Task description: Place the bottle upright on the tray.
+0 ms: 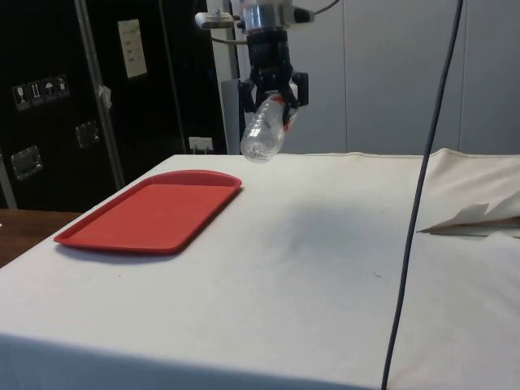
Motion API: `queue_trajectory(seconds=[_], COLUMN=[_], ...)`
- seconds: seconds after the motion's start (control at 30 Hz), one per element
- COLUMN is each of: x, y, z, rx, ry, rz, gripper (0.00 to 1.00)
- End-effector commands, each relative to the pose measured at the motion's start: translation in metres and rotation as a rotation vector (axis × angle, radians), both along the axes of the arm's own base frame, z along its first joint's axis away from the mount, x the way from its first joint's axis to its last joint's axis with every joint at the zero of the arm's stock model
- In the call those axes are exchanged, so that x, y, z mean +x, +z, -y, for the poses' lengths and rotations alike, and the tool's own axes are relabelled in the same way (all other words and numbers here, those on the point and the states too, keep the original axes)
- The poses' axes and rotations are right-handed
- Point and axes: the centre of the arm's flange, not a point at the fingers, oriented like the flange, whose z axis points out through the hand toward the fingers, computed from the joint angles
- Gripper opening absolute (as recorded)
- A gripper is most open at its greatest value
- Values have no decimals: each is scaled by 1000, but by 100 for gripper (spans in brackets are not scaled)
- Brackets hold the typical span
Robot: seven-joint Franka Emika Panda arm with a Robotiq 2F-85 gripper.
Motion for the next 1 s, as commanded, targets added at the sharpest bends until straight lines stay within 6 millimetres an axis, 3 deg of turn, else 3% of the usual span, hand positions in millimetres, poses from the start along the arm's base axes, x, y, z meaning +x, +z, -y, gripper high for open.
queue_trajectory(seconds=[0.0,0.97], x=[0,3], y=[2,-6], z=[0,6], rx=[0,-19], ry=[10,213], rz=[19,81], gripper=[33,33])
